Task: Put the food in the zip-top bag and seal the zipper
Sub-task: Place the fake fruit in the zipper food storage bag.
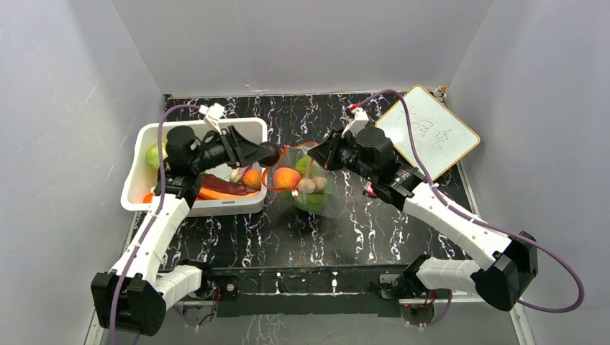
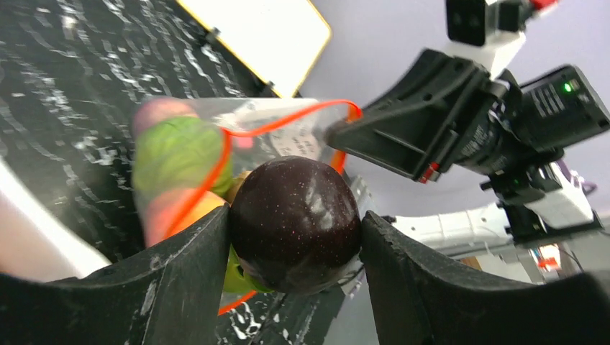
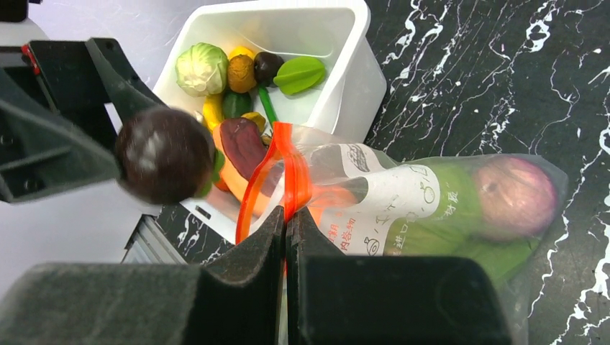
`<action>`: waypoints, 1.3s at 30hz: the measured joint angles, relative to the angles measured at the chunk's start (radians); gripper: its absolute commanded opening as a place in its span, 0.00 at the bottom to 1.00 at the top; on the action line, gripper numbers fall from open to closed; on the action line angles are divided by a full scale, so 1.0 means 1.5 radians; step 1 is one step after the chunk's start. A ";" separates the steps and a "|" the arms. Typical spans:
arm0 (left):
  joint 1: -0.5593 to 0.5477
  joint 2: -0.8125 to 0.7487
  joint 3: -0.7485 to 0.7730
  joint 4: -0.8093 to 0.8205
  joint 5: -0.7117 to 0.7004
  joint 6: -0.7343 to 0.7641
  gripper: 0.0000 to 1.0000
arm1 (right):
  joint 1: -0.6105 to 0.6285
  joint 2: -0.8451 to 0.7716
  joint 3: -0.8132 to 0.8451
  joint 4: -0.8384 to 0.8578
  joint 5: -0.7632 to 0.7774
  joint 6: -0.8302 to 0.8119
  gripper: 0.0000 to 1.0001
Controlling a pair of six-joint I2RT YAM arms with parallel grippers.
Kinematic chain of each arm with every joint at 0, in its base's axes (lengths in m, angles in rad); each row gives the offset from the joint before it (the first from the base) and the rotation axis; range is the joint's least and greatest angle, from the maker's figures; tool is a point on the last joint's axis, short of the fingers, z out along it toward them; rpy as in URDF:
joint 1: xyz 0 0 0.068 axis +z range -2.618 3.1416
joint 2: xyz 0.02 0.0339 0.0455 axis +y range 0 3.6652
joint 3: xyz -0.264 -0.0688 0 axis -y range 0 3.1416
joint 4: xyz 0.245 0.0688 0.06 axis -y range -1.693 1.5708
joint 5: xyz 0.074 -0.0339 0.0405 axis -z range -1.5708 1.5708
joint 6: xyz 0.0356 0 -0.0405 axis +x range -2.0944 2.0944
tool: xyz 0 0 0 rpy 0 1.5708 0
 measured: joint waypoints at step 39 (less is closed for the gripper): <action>-0.253 0.104 0.064 -0.057 -0.185 0.009 0.74 | 0.000 -0.023 -0.050 0.120 -0.043 0.051 0.00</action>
